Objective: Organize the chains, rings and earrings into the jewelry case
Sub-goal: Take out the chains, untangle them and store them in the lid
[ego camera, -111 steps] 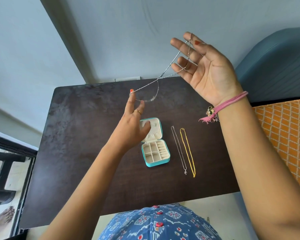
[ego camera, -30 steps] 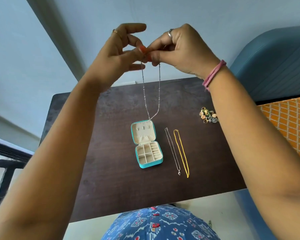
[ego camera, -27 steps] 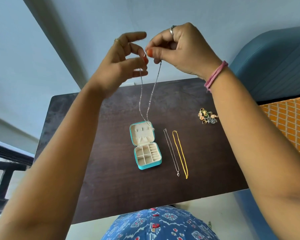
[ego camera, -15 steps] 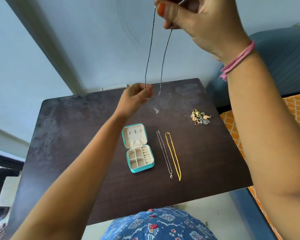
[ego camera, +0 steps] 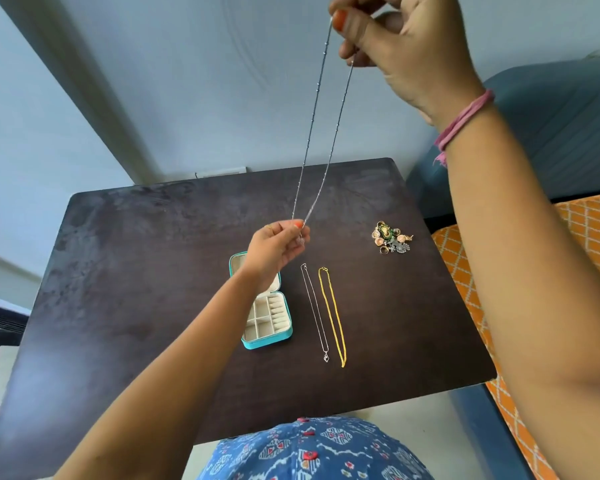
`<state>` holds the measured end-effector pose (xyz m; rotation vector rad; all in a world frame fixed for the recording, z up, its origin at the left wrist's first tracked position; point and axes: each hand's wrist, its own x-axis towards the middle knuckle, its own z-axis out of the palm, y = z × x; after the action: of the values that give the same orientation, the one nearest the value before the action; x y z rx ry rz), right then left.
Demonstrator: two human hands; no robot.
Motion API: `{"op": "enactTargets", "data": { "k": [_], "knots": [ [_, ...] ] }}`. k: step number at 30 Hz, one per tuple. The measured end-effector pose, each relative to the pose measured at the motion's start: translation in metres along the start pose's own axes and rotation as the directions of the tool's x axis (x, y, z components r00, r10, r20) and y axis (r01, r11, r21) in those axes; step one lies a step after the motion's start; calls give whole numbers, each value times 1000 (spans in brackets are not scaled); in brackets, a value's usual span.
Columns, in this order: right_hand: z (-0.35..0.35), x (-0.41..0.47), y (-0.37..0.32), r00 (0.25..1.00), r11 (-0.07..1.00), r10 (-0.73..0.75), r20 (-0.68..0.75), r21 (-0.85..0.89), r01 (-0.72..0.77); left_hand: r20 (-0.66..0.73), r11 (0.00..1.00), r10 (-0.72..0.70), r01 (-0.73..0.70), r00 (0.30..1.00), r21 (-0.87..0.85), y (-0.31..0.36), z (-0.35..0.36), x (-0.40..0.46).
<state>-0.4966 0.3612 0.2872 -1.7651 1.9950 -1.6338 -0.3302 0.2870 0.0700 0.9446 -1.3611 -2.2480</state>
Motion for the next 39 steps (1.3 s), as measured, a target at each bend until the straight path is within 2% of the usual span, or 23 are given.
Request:
{"op": "enactTargets", "data": {
  "k": [5, 11, 18, 20, 25, 31, 35, 39],
  "knots": [
    [1, 0, 41, 983, 984, 178, -51, -12, -179, 10, 992, -126, 126, 992, -31, -35, 12, -24],
    [17, -10, 98, 924, 924, 381, -21, -16, -381, 8, 975, -209, 209, 978, -74, -78, 33, -52],
    [40, -34, 155, 862, 861, 505, 40, -84, -501, -56, 965, -263, 263, 963, 0, -111, 52, -76],
    [47, -43, 168, 848, 847, 526, 58, -126, -517, -53, 952, -306, 305, 951, -23, -116, 61, -81],
    [65, -72, 196, 806, 809, 570, 160, -280, -517, -82, 870, -485, 472, 871, -143, -131, 79, -89],
    [90, -118, 236, 702, 724, 667, 249, -436, -534, -140, 729, -684, 661, 716, -177, -162, 86, -94],
    [102, -147, 257, 634, 669, 725, 268, -490, -558, -162, 661, -750, 729, 641, -174, -180, 89, -97],
    [108, -160, 267, 607, 652, 743, 282, -509, -562, -203, 632, -773, 759, 601, -157, -190, 90, -95]
  ]
}}
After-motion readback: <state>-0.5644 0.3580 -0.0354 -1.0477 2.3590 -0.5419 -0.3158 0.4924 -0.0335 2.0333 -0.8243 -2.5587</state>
